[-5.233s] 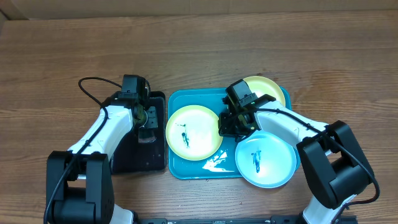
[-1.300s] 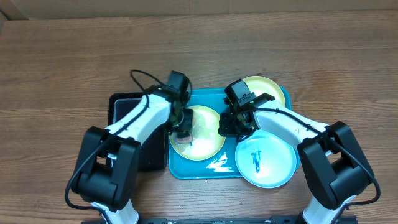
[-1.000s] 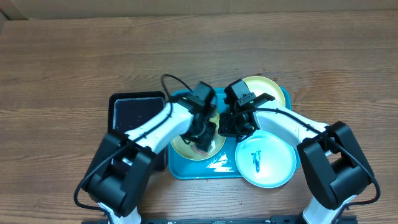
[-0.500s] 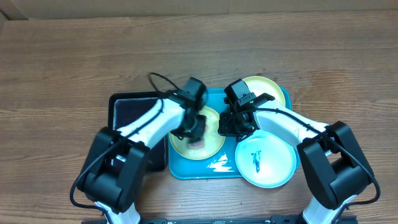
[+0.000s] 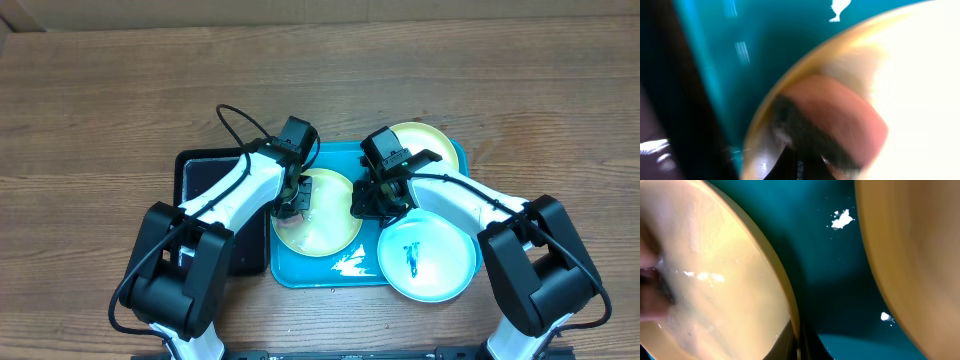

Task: Clean dirty plates on tray and stack at the side
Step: 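Scrub the yellow plate's stain with the sponge in the left gripper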

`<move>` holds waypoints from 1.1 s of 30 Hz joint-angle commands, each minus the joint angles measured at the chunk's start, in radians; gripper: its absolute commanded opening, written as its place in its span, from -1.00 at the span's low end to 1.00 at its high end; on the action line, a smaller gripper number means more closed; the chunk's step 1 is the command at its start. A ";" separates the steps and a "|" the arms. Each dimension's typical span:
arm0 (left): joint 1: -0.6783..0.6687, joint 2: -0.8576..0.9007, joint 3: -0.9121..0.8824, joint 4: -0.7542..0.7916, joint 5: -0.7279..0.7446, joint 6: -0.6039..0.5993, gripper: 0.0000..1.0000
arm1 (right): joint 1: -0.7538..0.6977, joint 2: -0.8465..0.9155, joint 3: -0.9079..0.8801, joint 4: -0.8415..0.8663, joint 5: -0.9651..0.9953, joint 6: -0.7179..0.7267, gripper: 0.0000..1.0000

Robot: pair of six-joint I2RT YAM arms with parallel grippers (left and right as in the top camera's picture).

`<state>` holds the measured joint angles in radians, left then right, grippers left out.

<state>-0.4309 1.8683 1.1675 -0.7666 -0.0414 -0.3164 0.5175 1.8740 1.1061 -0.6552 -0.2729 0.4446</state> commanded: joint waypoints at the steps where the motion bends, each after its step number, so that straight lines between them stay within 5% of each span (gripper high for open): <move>1: -0.051 0.041 -0.020 0.055 0.263 0.074 -0.92 | -0.002 0.010 0.000 -0.006 0.043 0.001 -0.92; 11: -0.072 0.041 -0.020 0.150 0.361 0.017 -0.92 | -0.002 0.010 0.000 -0.022 0.025 0.002 -0.92; 17: -0.074 0.041 -0.020 0.017 0.367 0.030 -0.92 | -0.002 0.010 0.000 -0.035 0.024 0.002 -0.92; 24: -0.060 0.041 -0.020 -0.161 0.160 0.013 -0.92 | -0.002 0.010 0.000 -0.043 0.024 0.002 -0.92; 33: -0.007 0.040 0.031 -0.165 0.086 -0.045 -0.92 | -0.002 0.010 0.000 -0.060 0.017 0.005 -0.92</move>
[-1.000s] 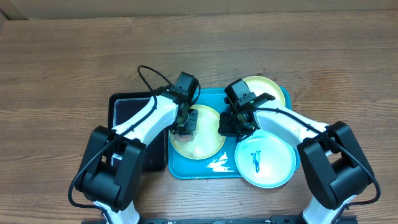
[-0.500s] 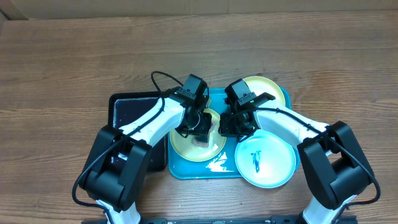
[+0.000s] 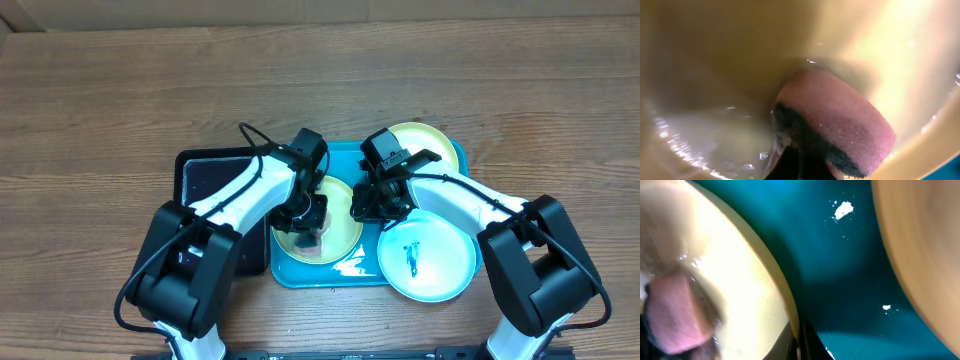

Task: Clean dirty plates on tray and stack at the side
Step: 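Scrub the yellow plate's stain with the sponge in the left gripper, then return the sponge with the left gripper to the black tray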

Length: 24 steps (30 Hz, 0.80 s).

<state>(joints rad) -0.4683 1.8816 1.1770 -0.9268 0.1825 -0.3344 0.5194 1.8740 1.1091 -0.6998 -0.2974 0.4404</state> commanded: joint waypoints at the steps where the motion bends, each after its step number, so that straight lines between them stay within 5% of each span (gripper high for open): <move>1: 0.030 0.026 0.040 -0.007 -0.136 -0.018 -0.92 | -0.004 0.010 -0.003 -0.018 0.042 0.009 -0.92; 15: 0.016 -0.109 0.324 -0.167 -0.186 0.003 -0.92 | -0.004 0.010 -0.003 -0.035 0.042 0.008 -0.92; 24: 0.192 -0.283 0.298 -0.347 -0.280 -0.039 -0.91 | -0.004 0.010 0.000 -0.051 0.042 -0.003 -0.92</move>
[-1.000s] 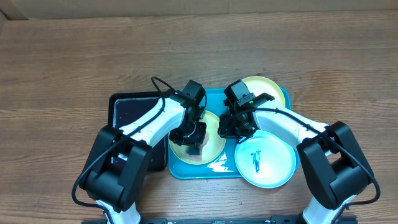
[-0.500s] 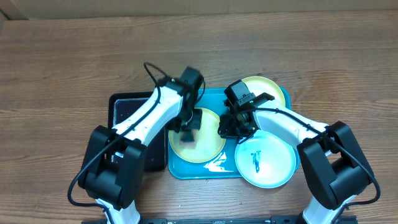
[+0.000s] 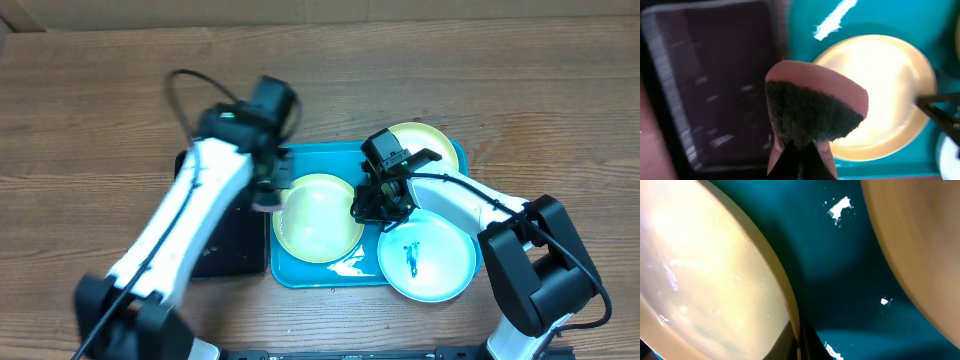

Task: Clean dirty plates on tray and stack at the side
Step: 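Return the sponge with the left gripper to the black tray, then lift the yellow plate off the teal tray with the right gripper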

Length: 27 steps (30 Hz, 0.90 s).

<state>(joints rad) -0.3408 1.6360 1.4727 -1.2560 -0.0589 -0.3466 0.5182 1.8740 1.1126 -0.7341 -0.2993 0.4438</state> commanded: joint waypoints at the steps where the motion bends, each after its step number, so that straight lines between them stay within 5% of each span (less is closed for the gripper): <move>1: 0.093 -0.047 -0.019 -0.019 -0.026 -0.024 -0.91 | -0.003 0.010 -0.001 -0.017 0.045 -0.006 -0.92; 12: 0.232 -0.054 -0.359 0.199 0.106 0.026 -0.92 | 0.020 -0.004 0.195 -0.201 0.211 -0.069 -0.92; 27: 0.294 -0.054 -0.369 0.217 0.113 0.028 -0.92 | 0.101 -0.035 0.480 -0.453 0.523 -0.108 -0.92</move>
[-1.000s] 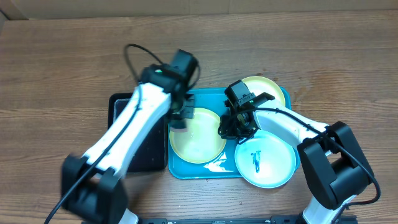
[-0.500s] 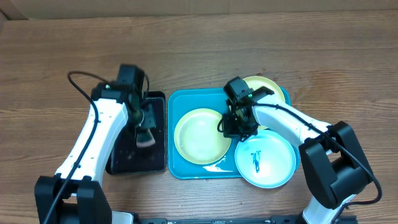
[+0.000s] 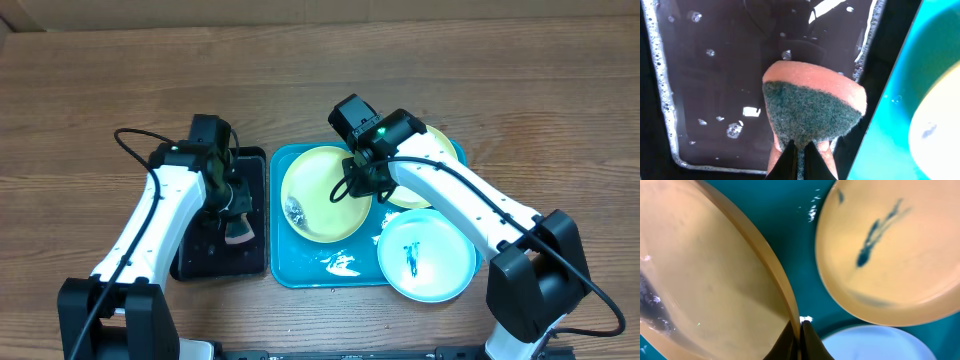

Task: Clean dirty plates on tray and stack at the side
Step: 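Lift the yellow plate off the teal tray with the right gripper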

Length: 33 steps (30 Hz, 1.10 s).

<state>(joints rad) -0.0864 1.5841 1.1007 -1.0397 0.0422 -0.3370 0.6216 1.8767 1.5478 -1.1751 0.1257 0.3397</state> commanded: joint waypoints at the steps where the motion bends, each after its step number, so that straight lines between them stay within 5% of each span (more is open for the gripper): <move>1: 0.058 -0.002 0.003 0.002 0.017 0.029 -0.92 | -0.003 -0.043 0.056 -0.026 0.117 -0.004 -0.92; 10: 0.145 -0.002 0.003 0.008 0.067 0.064 -0.92 | 0.042 -0.095 0.081 -0.080 0.303 -0.056 -0.92; 33: 0.145 -0.002 0.003 0.018 0.067 0.064 -0.92 | 0.473 -0.117 0.082 -0.235 1.101 -0.052 -0.92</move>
<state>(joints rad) 0.0589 1.5841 1.1007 -1.0241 0.0944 -0.2878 1.0492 1.7981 1.5951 -1.4044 1.0248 0.2836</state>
